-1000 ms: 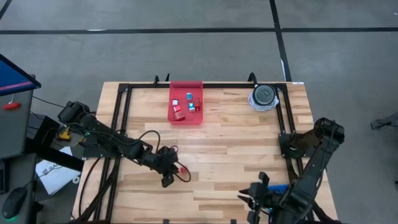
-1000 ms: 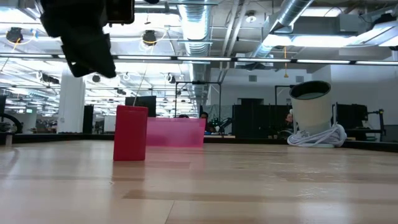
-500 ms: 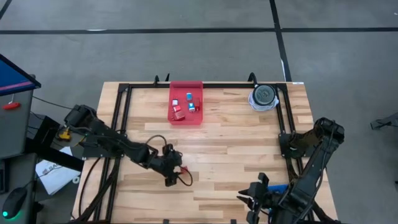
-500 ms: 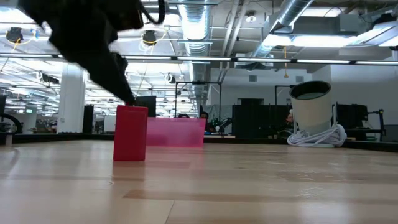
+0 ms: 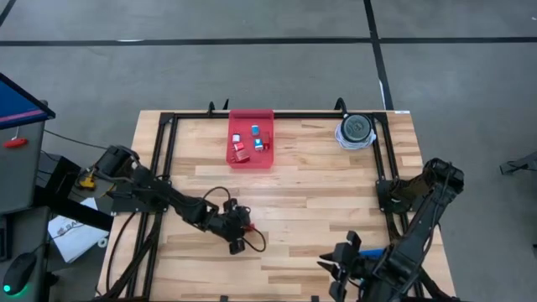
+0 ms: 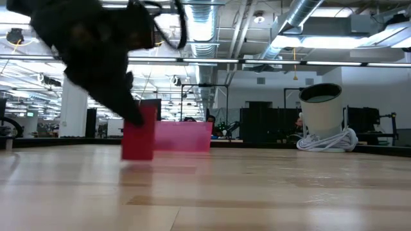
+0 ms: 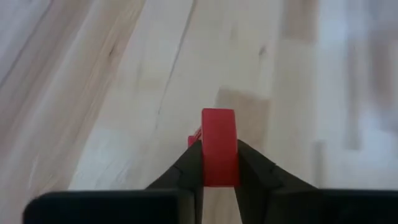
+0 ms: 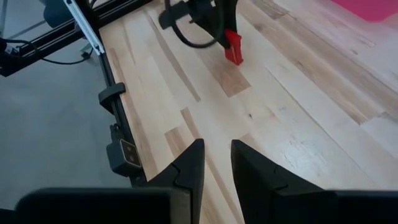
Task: Pick & Place Office items
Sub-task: Put the red digital timer into the blue bin
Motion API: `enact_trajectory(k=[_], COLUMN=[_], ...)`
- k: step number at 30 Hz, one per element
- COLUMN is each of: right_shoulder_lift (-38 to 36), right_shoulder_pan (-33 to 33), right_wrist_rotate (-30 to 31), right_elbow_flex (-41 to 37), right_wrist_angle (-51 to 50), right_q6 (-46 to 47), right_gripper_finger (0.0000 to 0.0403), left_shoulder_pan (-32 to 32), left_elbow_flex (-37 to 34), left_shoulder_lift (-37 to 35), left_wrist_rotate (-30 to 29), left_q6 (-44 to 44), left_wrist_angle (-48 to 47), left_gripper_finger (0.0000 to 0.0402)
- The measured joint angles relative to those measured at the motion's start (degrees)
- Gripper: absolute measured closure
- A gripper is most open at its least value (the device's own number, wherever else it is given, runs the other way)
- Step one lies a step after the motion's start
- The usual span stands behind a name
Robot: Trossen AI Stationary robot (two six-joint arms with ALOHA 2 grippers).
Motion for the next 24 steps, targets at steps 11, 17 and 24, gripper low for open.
enact_trajectory(k=[11,17,24], right_shoulder_lift=[0.0,0.0,0.0], right_shoulder_pan=[-3.3,-4.6,-7.0], right_wrist_rotate=[8.5,13.4,15.2], right_elbow_flex=[0.0,0.0,0.0], right_wrist_angle=[2.2,6.3,11.8], right_q6=[-4.3,-5.3,-6.9], right_gripper_finger=[0.0329,0.0310,0.0221], left_shoulder_pan=[7.3,9.6,9.3], left_elbow_flex=[0.0,0.0,0.0], left_shoulder_lift=[-4.9,-4.8,-4.8], left_wrist_rotate=[14.7,20.5,21.4], left_q6=[0.2,-0.7,-0.6], left_wrist_angle=[40.3,47.6,48.1], left_gripper_finger=[0.0349,0.0349,0.0349])
